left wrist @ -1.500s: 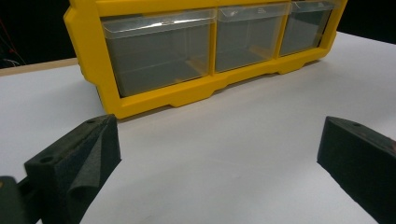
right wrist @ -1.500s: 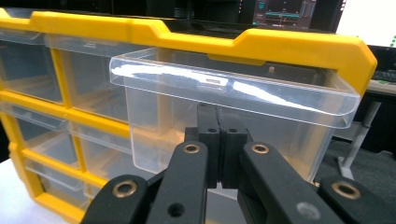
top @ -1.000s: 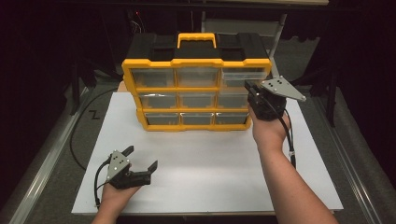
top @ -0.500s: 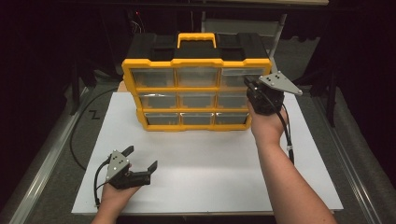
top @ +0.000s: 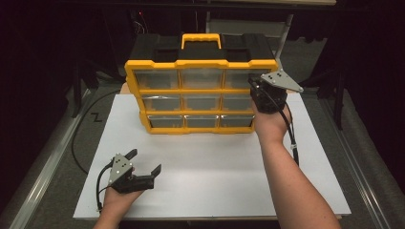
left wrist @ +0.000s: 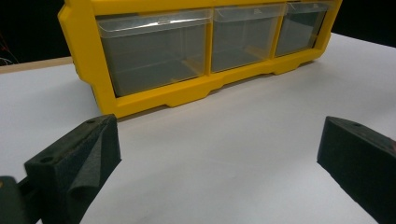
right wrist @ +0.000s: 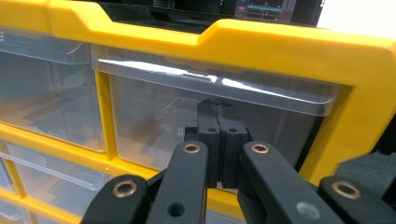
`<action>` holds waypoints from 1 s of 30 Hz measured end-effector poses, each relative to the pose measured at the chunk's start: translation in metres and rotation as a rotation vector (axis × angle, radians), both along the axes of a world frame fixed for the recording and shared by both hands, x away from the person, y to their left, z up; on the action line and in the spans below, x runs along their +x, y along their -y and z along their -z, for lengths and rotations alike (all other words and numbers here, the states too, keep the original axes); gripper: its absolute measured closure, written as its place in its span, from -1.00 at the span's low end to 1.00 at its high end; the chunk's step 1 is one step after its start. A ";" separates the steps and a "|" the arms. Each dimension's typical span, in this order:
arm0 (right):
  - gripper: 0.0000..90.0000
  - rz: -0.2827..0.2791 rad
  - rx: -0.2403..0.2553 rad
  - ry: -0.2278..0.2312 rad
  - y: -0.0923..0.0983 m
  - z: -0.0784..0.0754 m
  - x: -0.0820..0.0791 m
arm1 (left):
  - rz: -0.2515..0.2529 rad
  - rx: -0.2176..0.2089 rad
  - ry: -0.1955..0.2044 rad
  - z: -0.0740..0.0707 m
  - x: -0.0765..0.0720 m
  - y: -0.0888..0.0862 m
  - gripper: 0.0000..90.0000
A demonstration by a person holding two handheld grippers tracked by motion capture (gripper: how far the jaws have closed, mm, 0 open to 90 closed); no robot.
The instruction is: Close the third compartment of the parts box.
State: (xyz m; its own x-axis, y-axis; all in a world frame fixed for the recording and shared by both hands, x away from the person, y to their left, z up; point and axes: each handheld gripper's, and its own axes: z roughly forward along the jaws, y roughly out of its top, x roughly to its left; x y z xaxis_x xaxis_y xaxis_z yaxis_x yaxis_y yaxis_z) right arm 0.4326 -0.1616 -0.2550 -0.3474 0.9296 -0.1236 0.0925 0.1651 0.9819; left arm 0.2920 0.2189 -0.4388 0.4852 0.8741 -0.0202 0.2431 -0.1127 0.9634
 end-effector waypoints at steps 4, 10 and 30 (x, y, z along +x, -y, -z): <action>1.00 -0.001 0.003 0.000 -0.001 0.000 0.000 | 0.002 0.001 0.001 0.000 -0.001 0.000 -0.99; 1.00 -0.022 0.011 -0.013 0.000 -0.001 -0.009 | 0.002 -0.002 0.002 0.000 -0.002 0.000 -0.99; 1.00 -0.114 0.038 -0.011 0.031 0.020 -0.067 | 0.003 -0.016 0.002 0.000 -0.004 0.000 -0.99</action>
State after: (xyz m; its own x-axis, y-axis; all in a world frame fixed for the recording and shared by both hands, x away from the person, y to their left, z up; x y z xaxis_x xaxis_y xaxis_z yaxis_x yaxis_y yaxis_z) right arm 0.3656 -0.1925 -0.2753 -0.4524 0.8878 -0.0847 0.0863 0.1381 0.9866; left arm 0.2884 0.2193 -0.4392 0.4878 0.8723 -0.0328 0.2405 -0.0982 0.9657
